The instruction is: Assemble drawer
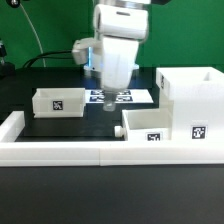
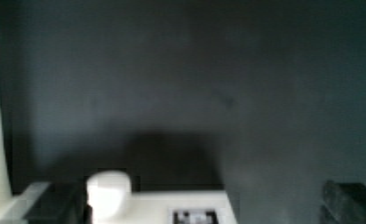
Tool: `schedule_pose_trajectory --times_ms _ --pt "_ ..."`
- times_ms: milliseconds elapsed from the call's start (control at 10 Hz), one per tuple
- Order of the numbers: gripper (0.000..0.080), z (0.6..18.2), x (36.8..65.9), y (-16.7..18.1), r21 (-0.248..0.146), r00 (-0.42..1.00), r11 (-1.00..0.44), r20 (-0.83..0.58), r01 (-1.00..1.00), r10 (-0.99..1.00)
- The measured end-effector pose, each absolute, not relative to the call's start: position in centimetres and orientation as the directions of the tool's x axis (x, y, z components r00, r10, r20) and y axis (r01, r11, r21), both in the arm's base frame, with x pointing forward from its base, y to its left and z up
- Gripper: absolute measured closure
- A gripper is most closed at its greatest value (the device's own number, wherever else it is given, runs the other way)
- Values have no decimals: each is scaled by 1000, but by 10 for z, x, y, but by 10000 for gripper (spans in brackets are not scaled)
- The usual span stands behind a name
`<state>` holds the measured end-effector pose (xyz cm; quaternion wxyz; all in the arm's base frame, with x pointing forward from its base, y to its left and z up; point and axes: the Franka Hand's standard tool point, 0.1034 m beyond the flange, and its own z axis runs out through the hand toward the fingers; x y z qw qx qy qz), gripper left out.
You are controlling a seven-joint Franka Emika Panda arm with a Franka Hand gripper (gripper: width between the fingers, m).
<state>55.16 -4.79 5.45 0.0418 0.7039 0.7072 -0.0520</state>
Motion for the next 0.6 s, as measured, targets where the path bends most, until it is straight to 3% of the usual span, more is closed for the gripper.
schedule_pose_trajectory --times_ms 600 --pt "151 30 547 -77 -64 -47 49 43 997 998"
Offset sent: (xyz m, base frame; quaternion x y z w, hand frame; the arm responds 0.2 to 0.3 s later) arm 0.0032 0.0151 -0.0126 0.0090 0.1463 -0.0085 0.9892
